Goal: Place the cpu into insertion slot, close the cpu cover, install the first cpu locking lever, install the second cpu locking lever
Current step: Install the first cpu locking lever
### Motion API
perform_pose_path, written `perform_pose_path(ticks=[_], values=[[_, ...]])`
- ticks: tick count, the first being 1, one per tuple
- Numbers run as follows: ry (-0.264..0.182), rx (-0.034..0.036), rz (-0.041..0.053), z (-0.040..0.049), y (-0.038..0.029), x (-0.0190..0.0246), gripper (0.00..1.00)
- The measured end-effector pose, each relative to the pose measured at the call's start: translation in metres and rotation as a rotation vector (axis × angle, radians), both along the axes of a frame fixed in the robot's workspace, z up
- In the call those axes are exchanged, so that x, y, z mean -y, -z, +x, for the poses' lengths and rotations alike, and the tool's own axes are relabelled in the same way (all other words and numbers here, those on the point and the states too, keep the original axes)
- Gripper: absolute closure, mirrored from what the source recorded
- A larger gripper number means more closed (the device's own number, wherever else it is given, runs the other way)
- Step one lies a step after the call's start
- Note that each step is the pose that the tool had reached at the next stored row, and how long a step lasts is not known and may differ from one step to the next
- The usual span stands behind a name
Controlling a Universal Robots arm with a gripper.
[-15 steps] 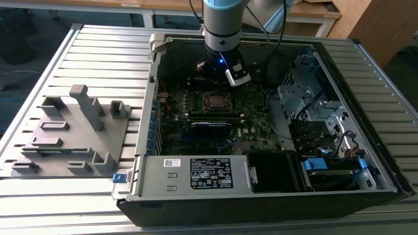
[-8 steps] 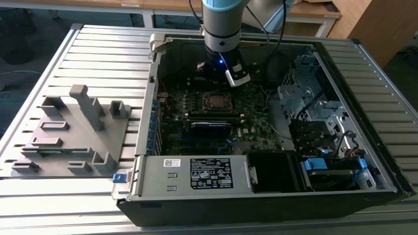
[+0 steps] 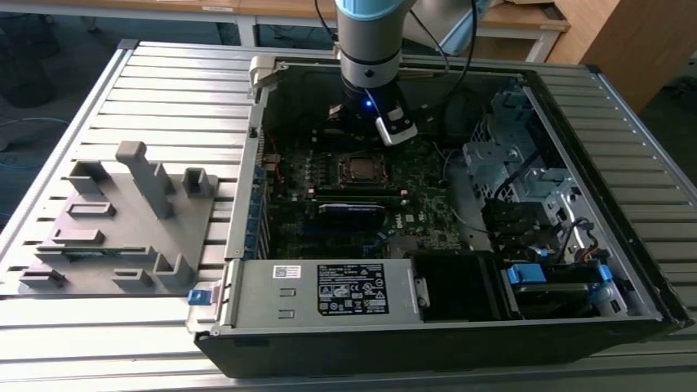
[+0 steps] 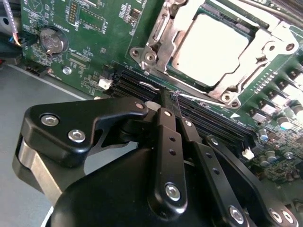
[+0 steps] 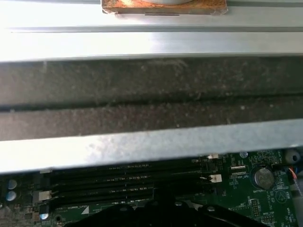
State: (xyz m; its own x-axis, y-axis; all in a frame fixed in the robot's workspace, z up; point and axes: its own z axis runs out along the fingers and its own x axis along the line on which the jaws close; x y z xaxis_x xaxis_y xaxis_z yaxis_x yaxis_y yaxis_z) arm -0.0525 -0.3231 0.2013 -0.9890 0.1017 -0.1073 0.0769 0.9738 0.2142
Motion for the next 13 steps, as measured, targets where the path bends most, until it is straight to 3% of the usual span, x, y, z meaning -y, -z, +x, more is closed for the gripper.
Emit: perform_pose_path(ticks=[9,13], values=[[0.017,0.0042,-0.0041,-0.0021,0.0014,-0.0002,0.9],[0.018,0.0115,-0.0043,-0.0074,0.0015,-0.0014,0.9]])
